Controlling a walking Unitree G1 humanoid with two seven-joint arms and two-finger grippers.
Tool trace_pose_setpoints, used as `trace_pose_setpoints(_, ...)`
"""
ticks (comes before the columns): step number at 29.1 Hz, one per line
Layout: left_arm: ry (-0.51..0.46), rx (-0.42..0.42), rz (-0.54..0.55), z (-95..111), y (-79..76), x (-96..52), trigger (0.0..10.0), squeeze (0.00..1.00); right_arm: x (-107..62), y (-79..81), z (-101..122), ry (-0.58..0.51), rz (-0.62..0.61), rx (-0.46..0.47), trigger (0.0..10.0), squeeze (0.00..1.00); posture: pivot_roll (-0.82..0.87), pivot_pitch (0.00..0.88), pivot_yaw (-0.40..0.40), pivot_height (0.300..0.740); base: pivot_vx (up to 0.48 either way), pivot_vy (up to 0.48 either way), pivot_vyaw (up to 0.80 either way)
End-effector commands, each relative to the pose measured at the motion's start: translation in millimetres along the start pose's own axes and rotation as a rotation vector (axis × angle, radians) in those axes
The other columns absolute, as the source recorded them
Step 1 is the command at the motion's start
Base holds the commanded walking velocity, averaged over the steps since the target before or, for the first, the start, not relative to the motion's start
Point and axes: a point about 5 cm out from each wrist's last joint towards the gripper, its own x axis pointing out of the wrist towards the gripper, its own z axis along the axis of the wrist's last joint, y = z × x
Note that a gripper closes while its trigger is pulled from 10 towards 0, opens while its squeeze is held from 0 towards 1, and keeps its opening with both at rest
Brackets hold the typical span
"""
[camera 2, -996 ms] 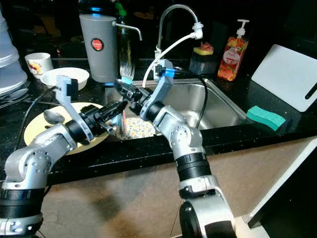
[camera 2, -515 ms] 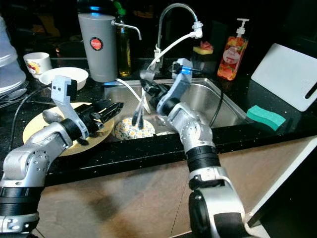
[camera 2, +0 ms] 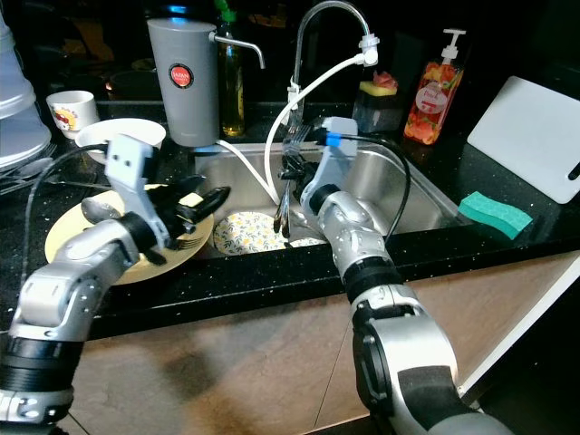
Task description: Kitchen organization
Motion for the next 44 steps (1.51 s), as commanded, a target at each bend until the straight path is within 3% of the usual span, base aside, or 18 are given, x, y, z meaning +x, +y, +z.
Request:
trace_pose_setpoints(1,0.013,0.003,-0.044,-2.2,-8.6,1.6,10.0,0.00,1.9,0.1,5.1,-0.022,-0.006,-0.019,10.0,0.00,0.08,0.078,-0.090,0.740,0.000,0.000,0.00)
trace_pose_setpoints(6,0.104,0.046,-0.108,-15.9,-21.5,3.5,10.0,0.00,3.5,11.5,-5.2,-0.011,0.018,-0.088,10.0,0.00,0.09,0.092,-0.085,0.740,0.000,0.000,0.00)
trace_pose_setpoints(9,0.157,0.088,-0.095,-22.4,-19.8,3.7,10.0,0.00,2.1,22.2,-19.5,0.013,0.061,-0.146,10.0,0.00,0.09,0.095,-0.084,0.740,0.000,0.000,0.00)
trace_pose_setpoints(14,0.169,0.098,-0.093,-23.6,-19.1,3.5,10.0,0.00,0.9,25.4,-25.5,0.026,0.077,-0.162,10.0,0.00,0.09,0.096,-0.083,0.740,0.000,0.000,0.00)
trace_pose_setpoints(16,0.190,0.118,-0.070,-25.4,-16.1,2.6,10.0,0.00,-2.9,30.7,-38.8,0.057,0.110,-0.184,10.0,0.00,0.09,0.096,-0.081,0.740,0.000,0.000,0.00)
trace_pose_setpoints(23,0.208,0.128,-0.022,-26.5,-9.7,0.7,10.0,0.00,-8.2,27.4,-50.3,0.099,0.111,-0.166,10.0,0.00,0.08,0.093,-0.079,0.740,0.000,0.000,0.00)
trace_pose_setpoints(24,0.215,0.128,-0.016,-27.2,-8.5,0.4,10.0,0.00,-8.8,24.9,-50.5,0.104,0.105,-0.146,10.0,0.49,0.08,0.090,-0.078,0.740,0.000,0.000,0.00)
trace_pose_setpoints(25,0.215,0.128,-0.016,-27.2,-8.5,0.4,10.0,0.00,-8.8,24.9,-50.5,0.104,0.105,-0.146,10.0,0.49,0.08,0.090,-0.078,0.740,0.000,0.000,0.00)
trace_pose_setpoints(26,0.221,0.129,-0.009,-27.7,-7.3,0.0,10.0,0.00,-9.2,22.5,-50.0,0.106,0.097,-0.132,10.0,1.00,0.08,0.088,-0.076,0.740,0.000,0.000,0.00)
trace_pose_setpoints(30,0.222,0.131,0.018,-26.6,-3.0,0.0,10.0,0.00,-9.9,18.0,-48.2,0.105,0.080,-0.133,10.0,1.00,0.08,0.086,-0.074,0.740,0.000,0.000,0.00)
trace_pose_setpoints(32,0.216,0.125,0.032,-25.6,-1.5,0.0,10.0,0.00,-9.9,17.0,-47.5,0.102,0.073,-0.145,10.0,0.95,0.08,0.076,-0.073,0.740,0.000,0.000,0.00)
trace_pose_setpoints(33,0.212,0.123,0.067,-23.7,2.0,0.0,10.0,0.00,-9.8,15.5,-45.5,0.094,0.066,-0.154,10.0,0.00,0.08,0.068,-0.073,0.740,0.000,0.000,0.00)
trace_pose_setpoints(36,0.213,0.134,0.099,-22.4,5.1,-0.2,10.0,0.00,-9.6,14.3,-43.1,0.083,0.064,-0.152,10.0,0.00,0.08,0.064,-0.073,0.740,0.000,0.000,0.00)
trace_pose_setpoints(42,0.207,0.217,0.294,-7.7,27.2,-7.6,10.0,0.00,-7.2,9.2,-26.6,0.004,0.059,-0.103,10.0,0.00,0.07,0.040,-0.079,0.740,0.000,0.000,0.00)
trace_pose_setpoints(44,0.225,0.211,0.391,-4.7,38.2,-13.2,10.0,0.00,-6.5,8.4,-22.1,-0.020,0.062,-0.078,10.0,0.00,0.07,0.035,-0.081,0.740,0.000,0.000,0.00)
